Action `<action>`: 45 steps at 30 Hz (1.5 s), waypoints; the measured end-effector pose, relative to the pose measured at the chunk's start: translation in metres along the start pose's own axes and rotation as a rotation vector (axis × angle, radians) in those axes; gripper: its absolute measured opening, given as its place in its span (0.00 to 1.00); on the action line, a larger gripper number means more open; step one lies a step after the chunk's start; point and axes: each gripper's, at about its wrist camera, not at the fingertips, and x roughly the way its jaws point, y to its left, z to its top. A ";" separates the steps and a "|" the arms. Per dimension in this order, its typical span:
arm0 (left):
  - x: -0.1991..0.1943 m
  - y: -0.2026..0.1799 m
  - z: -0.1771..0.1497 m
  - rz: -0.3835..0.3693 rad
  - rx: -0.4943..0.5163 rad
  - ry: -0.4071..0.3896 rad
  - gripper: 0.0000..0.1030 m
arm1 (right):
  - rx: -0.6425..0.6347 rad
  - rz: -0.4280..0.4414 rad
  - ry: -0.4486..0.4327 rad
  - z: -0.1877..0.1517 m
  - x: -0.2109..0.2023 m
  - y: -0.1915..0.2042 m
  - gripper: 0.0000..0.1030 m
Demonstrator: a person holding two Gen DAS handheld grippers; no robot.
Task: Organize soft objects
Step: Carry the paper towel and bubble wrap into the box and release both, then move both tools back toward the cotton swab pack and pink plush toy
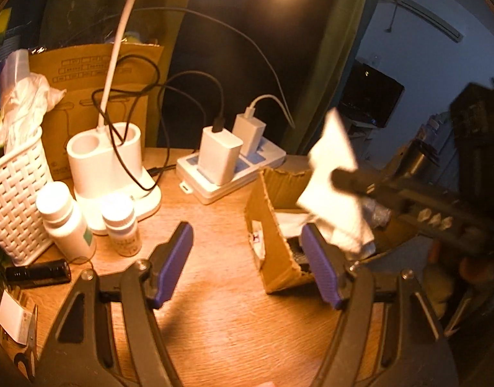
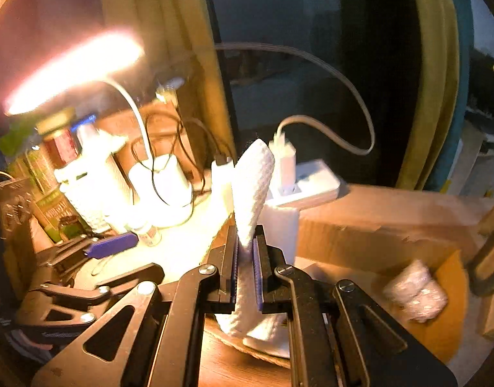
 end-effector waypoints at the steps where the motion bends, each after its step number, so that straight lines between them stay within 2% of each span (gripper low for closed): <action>1: 0.000 0.000 0.000 0.002 -0.002 0.000 0.69 | 0.002 -0.002 0.023 -0.002 0.008 0.000 0.09; 8: 0.002 0.002 0.000 -0.003 -0.010 0.005 0.69 | 0.021 -0.050 0.202 -0.020 0.054 -0.005 0.09; 10: 0.001 0.000 -0.001 -0.003 -0.006 0.004 0.69 | 0.013 -0.052 0.210 -0.022 0.057 -0.002 0.09; 11: 0.000 0.000 -0.001 -0.002 -0.003 0.002 0.69 | 0.005 -0.056 0.206 -0.021 0.055 0.000 0.10; 13: -0.001 -0.001 -0.001 -0.001 0.000 -0.001 0.69 | -0.001 -0.054 0.193 -0.019 0.050 0.003 0.19; 15: -0.002 -0.002 0.000 0.002 0.001 -0.005 0.69 | 0.002 -0.050 0.177 -0.015 0.045 0.004 0.40; 17: -0.003 -0.002 0.000 0.005 0.003 -0.010 0.69 | 0.005 -0.056 0.153 -0.011 0.037 0.004 0.44; 30: -0.014 -0.018 0.000 0.046 0.053 -0.018 0.69 | 0.019 -0.121 0.055 -0.010 -0.030 0.000 0.48; 45: -0.058 -0.060 -0.017 -0.004 0.102 -0.030 0.69 | 0.022 -0.131 -0.003 -0.052 -0.105 0.010 0.48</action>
